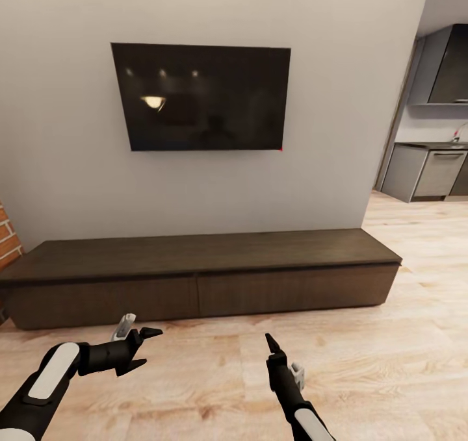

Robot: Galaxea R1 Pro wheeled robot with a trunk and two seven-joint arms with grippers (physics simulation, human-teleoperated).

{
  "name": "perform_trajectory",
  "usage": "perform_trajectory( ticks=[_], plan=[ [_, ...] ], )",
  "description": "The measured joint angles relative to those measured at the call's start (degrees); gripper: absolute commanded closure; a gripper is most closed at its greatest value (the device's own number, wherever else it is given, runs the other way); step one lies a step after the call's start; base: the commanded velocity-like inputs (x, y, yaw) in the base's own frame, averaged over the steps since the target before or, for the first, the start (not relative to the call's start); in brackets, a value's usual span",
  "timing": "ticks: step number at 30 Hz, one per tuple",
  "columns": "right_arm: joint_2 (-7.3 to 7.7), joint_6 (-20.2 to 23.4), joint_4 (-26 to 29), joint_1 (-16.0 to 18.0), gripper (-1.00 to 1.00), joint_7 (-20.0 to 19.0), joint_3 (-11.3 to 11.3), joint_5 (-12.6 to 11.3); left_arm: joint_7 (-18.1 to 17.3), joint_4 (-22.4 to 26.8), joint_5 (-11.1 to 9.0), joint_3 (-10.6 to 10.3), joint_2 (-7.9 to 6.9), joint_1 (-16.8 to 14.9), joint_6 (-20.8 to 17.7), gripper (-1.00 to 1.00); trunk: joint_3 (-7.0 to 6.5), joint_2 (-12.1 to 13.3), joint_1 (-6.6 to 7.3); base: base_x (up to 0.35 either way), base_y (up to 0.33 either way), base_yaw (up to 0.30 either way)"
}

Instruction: Place each of the two pumpkins and all three candles from the living room inside a cabinet in the living room (use any cabinet), then make sure every cabinet is closed, and position the cauldron so it is next to a table in the living room.

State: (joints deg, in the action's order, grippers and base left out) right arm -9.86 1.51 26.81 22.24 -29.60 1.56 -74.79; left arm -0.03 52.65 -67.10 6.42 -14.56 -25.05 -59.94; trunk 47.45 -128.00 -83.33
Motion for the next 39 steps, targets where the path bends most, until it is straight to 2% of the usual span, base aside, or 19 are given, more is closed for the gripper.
perform_trajectory(
  ticks=[9,19,23,25,27,30,34,37,39],
  plan=[
    [-0.06,0.03,0.0,0.0,-1.0,3.34,1.25,-0.26,0.02,0.0,0.04,0.0,0.02,0.0,0.0,-1.0,0.0,0.0,0.0,0.315,0.0,0.0],
    [-0.14,-0.02,0.0,0.0,-1.0,3.76,1.34,-0.27,-0.03,-0.08,-0.09,-0.07,0.0,0.17,-0.03,-1.0,0.0,0.0,0.0,0.332,0.0,0.0],
    [-0.14,0.0,0.0,0.06,-1.0,3.76,1.34,-0.27,-0.46,-0.03,-0.15,-0.79,-0.18,1.93,-0.06,-1.0,0.0,0.0,0.0,0.332,0.0,0.0],
    [-0.14,-0.01,0.0,0.13,-1.0,3.81,1.34,-0.27,-1.52,-0.05,-0.04,-2.16,-0.27,4.19,-0.06,-1.0,0.0,0.0,0.0,0.332,0.0,0.0],
    [-0.14,-0.01,0.01,0.16,-1.0,3.92,1.34,-0.27,-2.54,-0.02,-0.08,-5.23,-0.3,5.96,-0.06,-1.0,0.0,0.0,0.0,0.332,0.0,0.0],
    [-0.14,-0.08,0.01,0.17,-1.0,4.6,1.34,-0.27,-5.26,-0.39,-0.17,-10.13,-0.6,7.29,-0.06,-1.0,0.0,0.0,0.0,0.332,0.0,0.0],
    [-0.14,-0.29,0.02,0.24,-1.0,5.61,1.34,-0.27,-9.24,-0.85,-0.15,-14.52,-1.16,8.28,-0.06,-1.0,0.0,0.0,0.0,0.332,0.0,0.0],
    [-0.14,-0.38,0.0,0.26,-1.0,6.18,1.34,-0.21,-11.09,-0.94,-0.13,-16.68,-2.08,8.46,-0.06,-1.0,0.0,0.0,0.0,0.319,0.0,0.0],
    [-0.14,-0.33,0.01,0.26,-1.0,6.33,1.34,-0.19,-11.78,-0.95,-0.14,-17.26,-2.39,8.5,-0.06,-1.0,0.0,0.0,0.0,0.235,0.0,0.0]
  ],
)
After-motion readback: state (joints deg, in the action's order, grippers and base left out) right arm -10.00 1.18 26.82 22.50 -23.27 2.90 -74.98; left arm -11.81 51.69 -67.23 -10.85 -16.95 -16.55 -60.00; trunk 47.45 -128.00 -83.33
